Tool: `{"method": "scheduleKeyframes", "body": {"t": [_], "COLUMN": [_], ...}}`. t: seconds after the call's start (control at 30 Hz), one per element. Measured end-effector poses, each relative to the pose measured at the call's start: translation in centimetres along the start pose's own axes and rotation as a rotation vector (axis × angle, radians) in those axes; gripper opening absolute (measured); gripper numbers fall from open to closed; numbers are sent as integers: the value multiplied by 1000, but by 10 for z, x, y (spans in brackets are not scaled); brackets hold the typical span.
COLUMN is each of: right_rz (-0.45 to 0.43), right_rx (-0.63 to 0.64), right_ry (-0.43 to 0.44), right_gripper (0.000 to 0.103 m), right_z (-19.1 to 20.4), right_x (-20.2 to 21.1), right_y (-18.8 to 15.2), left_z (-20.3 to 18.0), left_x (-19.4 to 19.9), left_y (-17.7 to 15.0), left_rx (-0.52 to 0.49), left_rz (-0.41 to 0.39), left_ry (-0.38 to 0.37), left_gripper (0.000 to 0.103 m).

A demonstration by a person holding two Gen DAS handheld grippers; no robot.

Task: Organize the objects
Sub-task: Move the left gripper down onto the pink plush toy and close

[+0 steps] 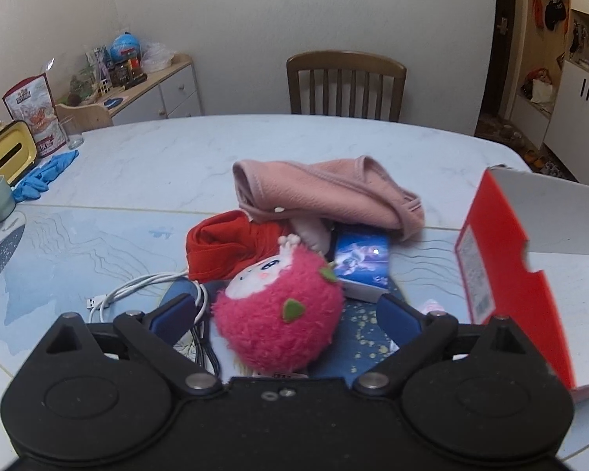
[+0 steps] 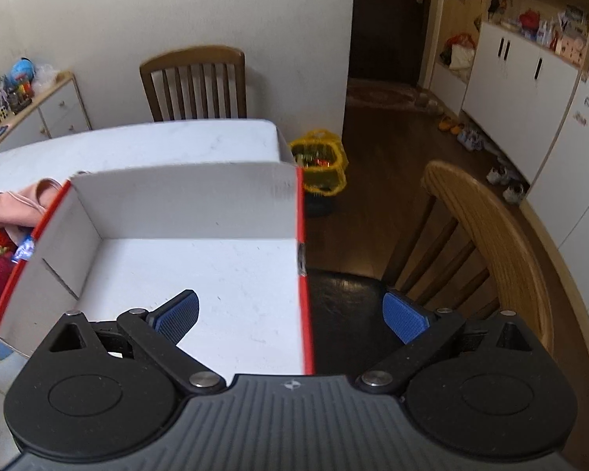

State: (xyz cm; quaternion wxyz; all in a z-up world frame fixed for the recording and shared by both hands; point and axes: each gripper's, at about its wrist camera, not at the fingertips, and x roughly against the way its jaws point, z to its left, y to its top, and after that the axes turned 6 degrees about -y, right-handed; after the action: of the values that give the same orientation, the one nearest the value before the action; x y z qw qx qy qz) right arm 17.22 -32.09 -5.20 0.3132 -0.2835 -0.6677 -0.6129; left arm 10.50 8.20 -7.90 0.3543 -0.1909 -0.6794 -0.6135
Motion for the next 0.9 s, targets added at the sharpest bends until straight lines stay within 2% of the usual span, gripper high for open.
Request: {"method": "scheduleKeyframes", "body": {"t": [0.2,0.3,0.4,0.53,0.67,0.73,0.83,0.9], "right_rz": [34,47,58,77,82,86,89,85], "right_rx": [15,33,35,49,60,65,67,78], "right_ry": [9,9,11,7,15,22,36,30], "right_gripper": [83,65,56,39,30,20,15,14], "right_z": [-1,1,-2,-3,-3,-1,1,2], "right_x": [-11,-17,-22,-27,-29,-31,-32,-32], "right_y": [-2,-1,-1,-2,-2,-2,-2,-2], "left_z": [5,7,8,10,11,12,11,9], "left_x": [-10,-15,-20,-24,-31,-34,-40,-44], "left_y": [-1,-1,-3,-4,-6,-6,-6,-6], "left_rx": [6,0,-4,-10,-9,-6,-16,-22], "left_rz": [11,13,17,14,26,31,40,44], "left_ry": [16,26,32,31,36,31,23,11], "left_gripper": [97,97,97,97,97,97,97,96]}}
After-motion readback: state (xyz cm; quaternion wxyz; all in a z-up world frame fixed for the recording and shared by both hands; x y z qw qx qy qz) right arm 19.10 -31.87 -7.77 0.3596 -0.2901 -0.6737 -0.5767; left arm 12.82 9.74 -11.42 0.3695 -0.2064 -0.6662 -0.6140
